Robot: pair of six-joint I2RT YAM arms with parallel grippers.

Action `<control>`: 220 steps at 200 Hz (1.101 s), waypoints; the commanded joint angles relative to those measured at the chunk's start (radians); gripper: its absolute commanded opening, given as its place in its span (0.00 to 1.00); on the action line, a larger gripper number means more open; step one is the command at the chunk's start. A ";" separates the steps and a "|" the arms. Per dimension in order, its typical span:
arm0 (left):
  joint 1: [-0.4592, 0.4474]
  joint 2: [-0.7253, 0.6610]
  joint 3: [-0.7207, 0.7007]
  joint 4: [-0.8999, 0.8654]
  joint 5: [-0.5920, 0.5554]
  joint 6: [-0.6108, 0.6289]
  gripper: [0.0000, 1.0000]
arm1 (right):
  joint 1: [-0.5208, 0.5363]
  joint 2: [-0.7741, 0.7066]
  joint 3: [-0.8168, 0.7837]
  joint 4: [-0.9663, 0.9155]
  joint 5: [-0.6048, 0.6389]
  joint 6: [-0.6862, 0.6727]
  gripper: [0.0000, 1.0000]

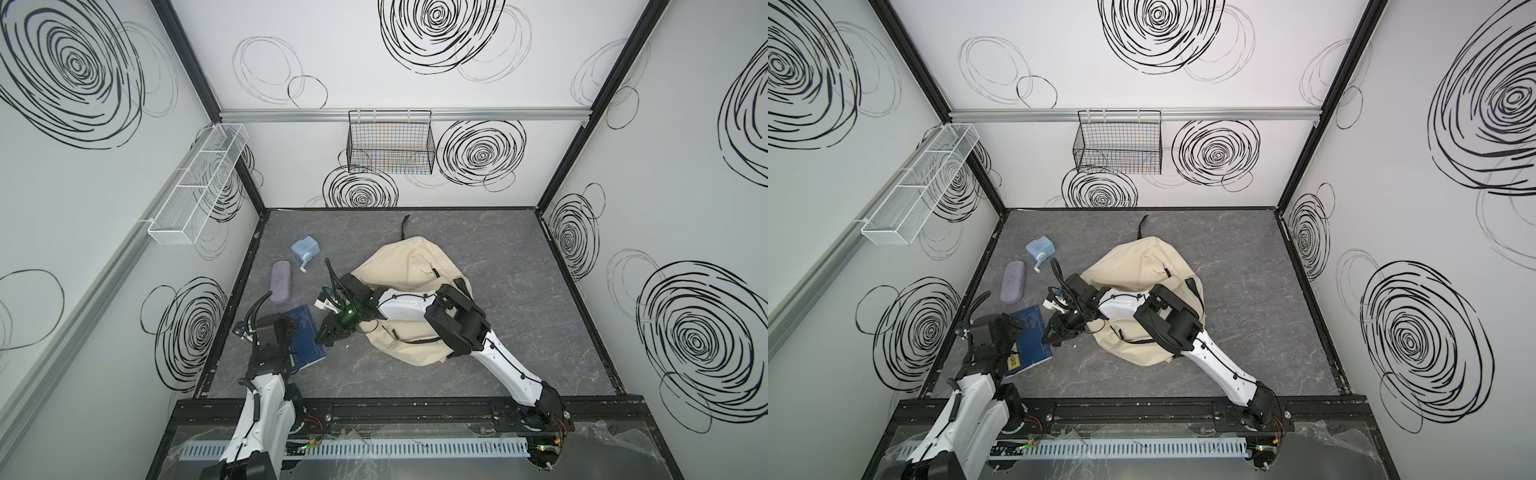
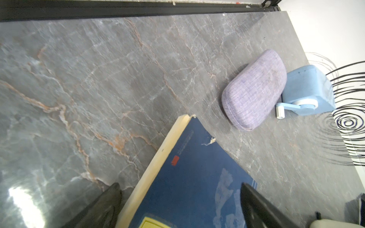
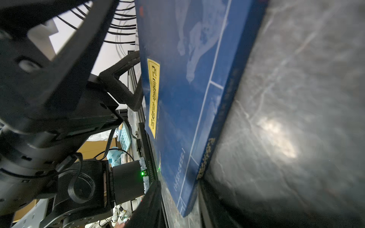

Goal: Pack books, pencil case, and school supplies into a backpack
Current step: Pick up the book from the middle-left of the table.

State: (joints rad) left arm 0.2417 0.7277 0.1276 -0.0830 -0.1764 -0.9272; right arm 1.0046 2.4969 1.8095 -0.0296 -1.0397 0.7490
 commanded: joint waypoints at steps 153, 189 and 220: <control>-0.503 0.139 -0.051 -0.019 0.102 -0.364 0.96 | -0.051 -0.175 -0.247 0.163 0.100 0.135 0.41; -0.502 0.115 -0.069 -0.021 0.101 -0.372 0.96 | -0.065 -0.228 -0.268 0.276 0.003 0.195 0.39; -0.498 0.082 -0.076 -0.047 0.088 -0.374 0.96 | -0.079 -0.291 -0.307 0.281 0.018 0.189 0.34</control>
State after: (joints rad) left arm -0.2485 0.8043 0.1165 0.0578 -0.1875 -1.2427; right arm 0.9325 2.2917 1.5288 0.1795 -0.9863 0.9180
